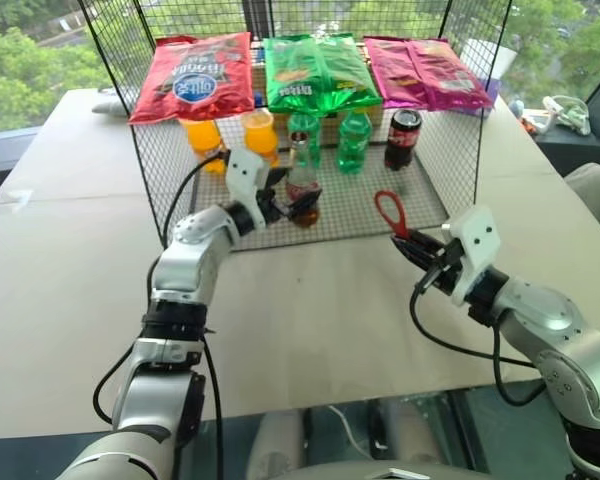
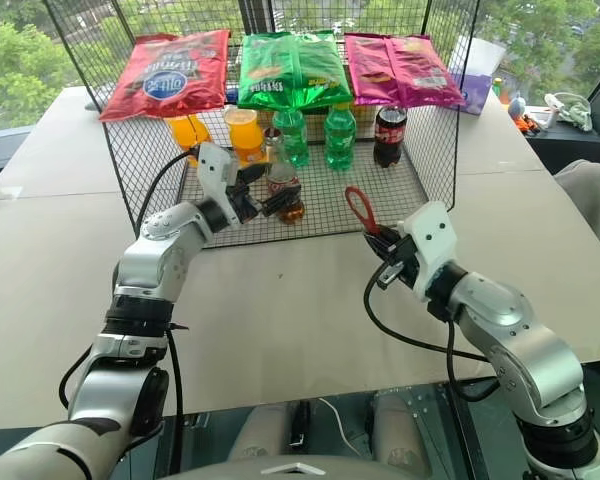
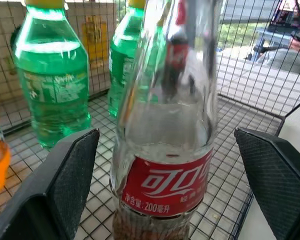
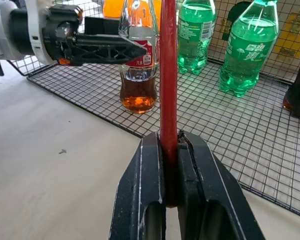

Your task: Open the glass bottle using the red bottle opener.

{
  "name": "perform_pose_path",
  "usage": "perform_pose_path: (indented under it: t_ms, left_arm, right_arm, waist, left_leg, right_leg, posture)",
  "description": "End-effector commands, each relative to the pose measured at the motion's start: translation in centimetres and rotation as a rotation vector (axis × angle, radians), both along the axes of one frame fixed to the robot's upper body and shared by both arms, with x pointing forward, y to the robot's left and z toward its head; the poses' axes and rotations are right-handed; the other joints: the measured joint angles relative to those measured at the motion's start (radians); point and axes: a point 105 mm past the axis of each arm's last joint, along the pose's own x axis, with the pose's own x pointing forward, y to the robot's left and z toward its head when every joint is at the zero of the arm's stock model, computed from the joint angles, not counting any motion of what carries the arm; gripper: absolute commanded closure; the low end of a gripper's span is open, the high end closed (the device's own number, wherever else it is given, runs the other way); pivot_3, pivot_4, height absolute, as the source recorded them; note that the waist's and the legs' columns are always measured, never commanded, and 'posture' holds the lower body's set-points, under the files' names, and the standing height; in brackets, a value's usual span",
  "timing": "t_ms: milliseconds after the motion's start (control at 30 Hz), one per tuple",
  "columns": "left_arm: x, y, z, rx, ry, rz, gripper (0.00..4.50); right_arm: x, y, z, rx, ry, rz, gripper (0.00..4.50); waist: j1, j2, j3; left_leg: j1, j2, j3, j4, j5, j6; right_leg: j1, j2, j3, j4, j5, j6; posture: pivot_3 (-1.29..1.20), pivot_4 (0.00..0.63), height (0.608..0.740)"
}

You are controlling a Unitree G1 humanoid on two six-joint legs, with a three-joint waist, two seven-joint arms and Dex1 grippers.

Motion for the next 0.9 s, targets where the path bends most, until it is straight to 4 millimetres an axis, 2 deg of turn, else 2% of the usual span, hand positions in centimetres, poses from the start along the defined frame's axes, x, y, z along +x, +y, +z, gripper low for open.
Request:
perform_pose_path:
  t_ms: [33,100,167,200,367,533,667,900]
  left_arm:
    - [0.5,-0.8,1.5,0.004,-0.066,-0.016,0.27]
    - [0.8,-1.1,1.5,-0.004,-0.072,-0.019,0.91]
    - [1.0,-1.2,1.7,-0.012,-0.080,-0.016,1.87]
    - [1.0,-1.2,1.7,-0.014,-0.084,-0.017,2.01]
    - [0.6,-1.0,1.9,-0.032,-0.094,-0.029,2.00]
    - [-3.8,-1.4,3.3,-0.067,-0.120,-0.239,2.00]
    - [-7.1,-0.9,1.6,0.045,-0.084,-0.331,2.00]
    - [-8.2,-1.0,-0.5,0.059,-0.065,-0.334,2.00]
  right_arm:
    - [-0.7,0.6,1.6,0.008,-0.068,0.005,4.50]
    - [-0.9,0.5,1.8,0.013,-0.071,-0.009,4.50]
    - [-1.0,0.4,1.8,0.018,-0.069,-0.020,4.50]
    - [-1.1,0.4,1.8,0.018,-0.069,-0.024,4.50]
    - [-1.1,0.1,1.8,0.014,-0.065,-0.040,4.50]
    - [-1.1,-0.3,1.9,0.004,-0.062,-0.045,4.50]
    - [-1.2,-0.6,1.7,-0.016,-0.058,-0.038,4.50]
    - [-0.6,-0.5,1.3,-0.043,-0.059,-0.043,4.50]
  waist:
    - [0.000,0.000,0.000]
    - [0.000,0.000,0.000]
    - [0.001,0.000,0.000]
    - [0.001,0.000,0.000]
    - [0.000,0.000,0.000]
    - [-0.006,0.000,0.000]
    - [-0.022,0.000,0.000]
    - [-0.019,0.000,0.000]
  left_leg:
    - [0.000,0.000,0.000,0.000,0.000,0.000]
    - [0.000,0.000,0.000,0.000,0.000,0.000]
    - [0.000,0.000,0.000,0.000,0.000,0.000]
    - [0.000,0.000,0.000,0.000,0.000,0.000]
    - [0.000,0.000,0.000,0.000,0.000,0.000]
    - [0.000,0.000,0.000,0.000,0.000,0.000]
    - [-0.001,0.001,-0.001,0.000,0.000,0.000]
    - [0.001,0.001,-0.001,0.003,0.000,0.000]
  right_leg:
    - [0.000,0.000,0.000,0.000,0.000,0.000]
    - [0.000,0.000,0.000,0.000,0.000,0.000]
    - [0.000,0.000,0.000,0.000,0.000,0.000]
    - [0.000,0.000,0.000,0.000,0.000,0.000]
    - [0.000,0.000,0.000,0.000,0.000,0.000]
    - [0.000,0.000,0.000,0.000,0.000,0.000]
    - [-0.001,0.000,0.000,0.001,0.000,0.000]
    - [0.000,0.000,0.000,0.003,-0.002,-0.004]
  posture:
    - [0.00,0.150,0.740]
    - [0.00,0.150,0.740]
    - [0.00,0.150,0.740]
    - [0.00,0.150,0.740]
    - [0.00,0.150,0.740]
    - [0.00,0.150,0.740]
    - [0.00,0.150,0.740]
    - [0.00,0.150,0.740]
